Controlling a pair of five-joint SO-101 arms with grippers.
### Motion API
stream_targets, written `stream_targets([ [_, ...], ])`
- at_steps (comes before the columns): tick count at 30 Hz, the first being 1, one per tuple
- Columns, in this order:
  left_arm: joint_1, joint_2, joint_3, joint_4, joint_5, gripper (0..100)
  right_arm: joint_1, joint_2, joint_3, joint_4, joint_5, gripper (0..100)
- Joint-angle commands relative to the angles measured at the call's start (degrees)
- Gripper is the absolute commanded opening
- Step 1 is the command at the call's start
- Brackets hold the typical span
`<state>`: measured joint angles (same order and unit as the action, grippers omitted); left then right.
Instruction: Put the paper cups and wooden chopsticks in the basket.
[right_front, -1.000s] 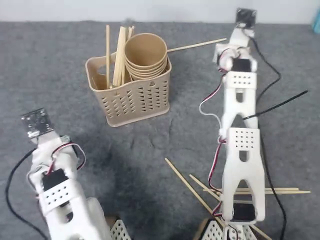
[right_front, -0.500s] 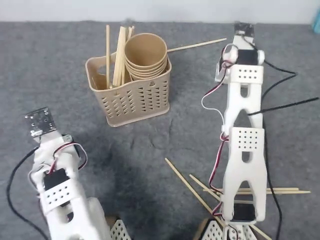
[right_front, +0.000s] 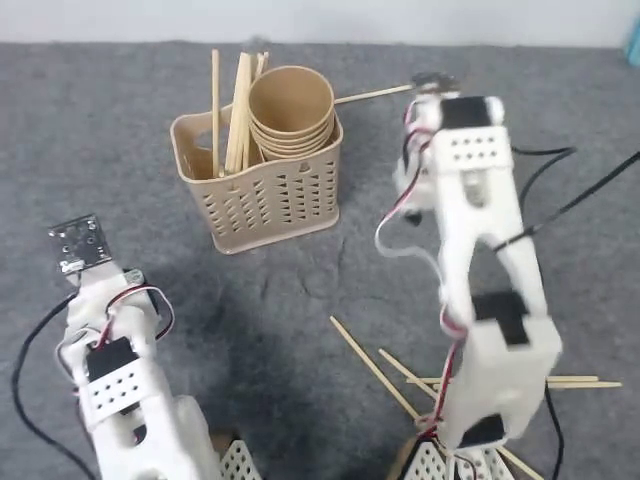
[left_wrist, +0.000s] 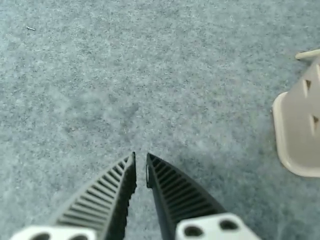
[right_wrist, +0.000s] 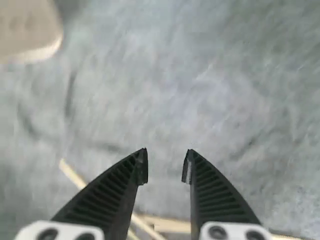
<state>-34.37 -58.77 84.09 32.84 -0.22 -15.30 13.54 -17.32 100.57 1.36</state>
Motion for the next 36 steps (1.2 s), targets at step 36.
stream_targets([
  [36,-1.3,-0.9,-0.5,-1.6,-0.4,4,-31.5,-8.9,46.9,-37.9,-0.2,16.9],
])
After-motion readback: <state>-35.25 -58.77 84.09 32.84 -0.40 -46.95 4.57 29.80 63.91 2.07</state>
